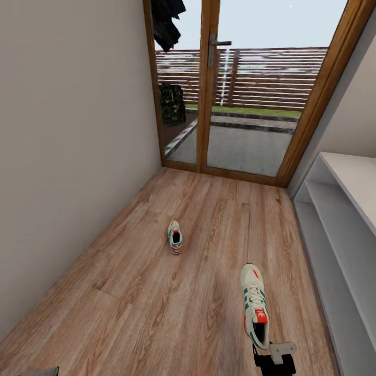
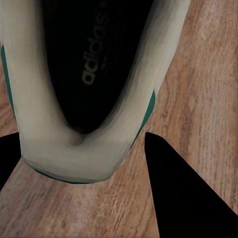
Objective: Pick up the two gym shoes and the two sandals from the corridor floor and place them onto the hallstand (shoe rack) in the corridor, making sure they are on the rack and not on the floor. Arrange them so the two gym shoes are next to each other and the two sandals are next to each other.
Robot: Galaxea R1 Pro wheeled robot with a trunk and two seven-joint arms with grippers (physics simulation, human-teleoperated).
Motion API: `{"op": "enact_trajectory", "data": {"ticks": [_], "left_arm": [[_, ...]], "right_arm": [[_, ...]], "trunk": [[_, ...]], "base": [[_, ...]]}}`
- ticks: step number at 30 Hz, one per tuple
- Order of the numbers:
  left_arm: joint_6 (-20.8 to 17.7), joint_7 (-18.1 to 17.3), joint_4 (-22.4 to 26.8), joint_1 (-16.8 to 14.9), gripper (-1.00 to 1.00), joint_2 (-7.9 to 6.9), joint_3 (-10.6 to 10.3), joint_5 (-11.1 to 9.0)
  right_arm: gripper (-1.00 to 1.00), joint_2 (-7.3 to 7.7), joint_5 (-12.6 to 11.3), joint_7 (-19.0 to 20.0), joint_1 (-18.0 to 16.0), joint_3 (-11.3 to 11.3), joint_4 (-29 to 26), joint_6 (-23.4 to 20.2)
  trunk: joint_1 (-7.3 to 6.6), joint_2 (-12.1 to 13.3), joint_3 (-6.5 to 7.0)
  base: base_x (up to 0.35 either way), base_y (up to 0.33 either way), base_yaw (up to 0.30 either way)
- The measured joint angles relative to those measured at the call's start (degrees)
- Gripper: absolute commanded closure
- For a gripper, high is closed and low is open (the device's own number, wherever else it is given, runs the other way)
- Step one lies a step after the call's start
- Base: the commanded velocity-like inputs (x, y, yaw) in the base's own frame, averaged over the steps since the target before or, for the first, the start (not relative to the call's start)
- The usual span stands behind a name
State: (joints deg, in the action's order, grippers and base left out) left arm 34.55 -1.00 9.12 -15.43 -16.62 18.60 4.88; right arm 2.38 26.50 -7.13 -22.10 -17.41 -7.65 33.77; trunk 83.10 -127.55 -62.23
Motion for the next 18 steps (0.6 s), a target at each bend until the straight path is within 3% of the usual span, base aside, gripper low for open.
{"op": "enact_trajectory", "data": {"ticks": [6, 18], "left_arm": [[0.13, -0.30, 0.05, 0.00, -1.00, 1.52, -0.20, 0.13], [0.20, -0.27, 0.03, 0.00, -1.00, 1.84, -0.19, 0.13]], "right_arm": [[1.00, 0.00, 0.00, 0.00, 0.00, 0.00, 0.00, 0.00], [1.00, 0.00, 0.00, -0.01, 0.00, 0.01, 0.00, 0.01]], "trunk": [[0.00, 0.00, 0.00], [-0.03, 0.00, 0.00]], "base": [[0.020, 0.000, 0.000], [0.266, -0.133, 0.000]]}}
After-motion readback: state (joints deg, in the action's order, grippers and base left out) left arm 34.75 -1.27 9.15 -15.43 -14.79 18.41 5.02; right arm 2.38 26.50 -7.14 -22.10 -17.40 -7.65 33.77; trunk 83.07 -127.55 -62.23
